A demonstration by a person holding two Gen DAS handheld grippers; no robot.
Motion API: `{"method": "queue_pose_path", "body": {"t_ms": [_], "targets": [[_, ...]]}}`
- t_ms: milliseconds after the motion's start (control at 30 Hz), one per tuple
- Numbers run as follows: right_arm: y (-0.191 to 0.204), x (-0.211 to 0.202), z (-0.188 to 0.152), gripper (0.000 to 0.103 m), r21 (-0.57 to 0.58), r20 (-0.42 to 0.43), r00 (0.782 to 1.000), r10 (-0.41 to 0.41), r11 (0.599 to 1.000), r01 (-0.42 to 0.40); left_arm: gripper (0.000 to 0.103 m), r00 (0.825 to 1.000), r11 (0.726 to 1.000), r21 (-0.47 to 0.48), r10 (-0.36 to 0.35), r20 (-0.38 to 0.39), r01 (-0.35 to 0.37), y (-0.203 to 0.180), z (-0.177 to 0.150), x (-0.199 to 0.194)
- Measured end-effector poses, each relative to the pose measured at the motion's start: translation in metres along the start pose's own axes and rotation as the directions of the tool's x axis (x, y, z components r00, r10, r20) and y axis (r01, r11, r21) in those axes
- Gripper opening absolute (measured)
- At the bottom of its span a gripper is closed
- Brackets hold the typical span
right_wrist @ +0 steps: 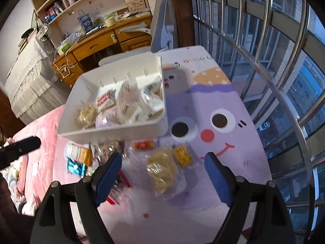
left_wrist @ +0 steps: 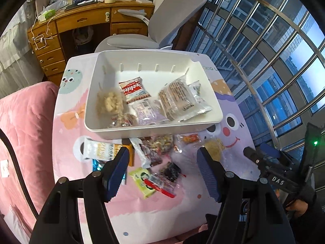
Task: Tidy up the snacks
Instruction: 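Grasp the clear crumbly pastry bag with the left tool while the right tool grasps a small yellow pack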
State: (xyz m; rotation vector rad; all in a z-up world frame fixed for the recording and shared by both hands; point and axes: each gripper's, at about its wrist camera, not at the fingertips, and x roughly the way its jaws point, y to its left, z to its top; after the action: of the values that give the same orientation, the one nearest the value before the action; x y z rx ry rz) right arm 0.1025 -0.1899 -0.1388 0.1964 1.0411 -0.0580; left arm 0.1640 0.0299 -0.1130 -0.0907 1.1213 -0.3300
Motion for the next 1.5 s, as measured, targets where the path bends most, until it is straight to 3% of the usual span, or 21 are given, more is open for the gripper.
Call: {"method": "queue_pose_path", "body": {"t_ms": [267, 433, 667, 933, 1367, 1500], "targets": [[-0.025, 0.005, -0.014, 0.084, -0.125, 0.004, 1.000, 0.015, 0.992, -0.014, 0.068, 1.000, 0.997, -0.080, -0.004, 0.003, 0.004, -0.023, -0.009, 0.015], [-0.037, 0.014, -0.016, 0.084, -0.234, 0.015, 0.999, 0.030, 0.972, -0.026, 0.073, 1.000, 0.993, -0.120, 0.002, -0.008, -0.003, -0.040, -0.014, 0.033], [-0.050, 0.037, -0.021, 0.084, -0.380, -0.003, 0.999, 0.052, 0.924, -0.049, 0.080, 0.996, 0.988, -0.145, 0.034, -0.085, -0.046, -0.071, -0.018, 0.072], [-0.060, 0.064, -0.024, 0.084, -0.514, 0.000, 0.997, 0.077, 0.855, -0.066, 0.081, 0.980, 0.973, -0.210, 0.050, -0.194, -0.091, -0.089, -0.018, 0.119], [-0.060, 0.107, -0.018, 0.082, -0.561, -0.099, 0.975, 0.199, 0.798, -0.220, 0.081, 0.922, 0.946, -0.291, 0.022, -0.387, -0.145, -0.103, -0.024, 0.197], [-0.058, 0.118, -0.010, 0.074, -0.531, -0.142, 0.963, 0.231, 0.803, -0.271, 0.075, 0.911, 0.942, -0.298, 0.021, -0.413, -0.157, -0.108, -0.023, 0.213]]}}
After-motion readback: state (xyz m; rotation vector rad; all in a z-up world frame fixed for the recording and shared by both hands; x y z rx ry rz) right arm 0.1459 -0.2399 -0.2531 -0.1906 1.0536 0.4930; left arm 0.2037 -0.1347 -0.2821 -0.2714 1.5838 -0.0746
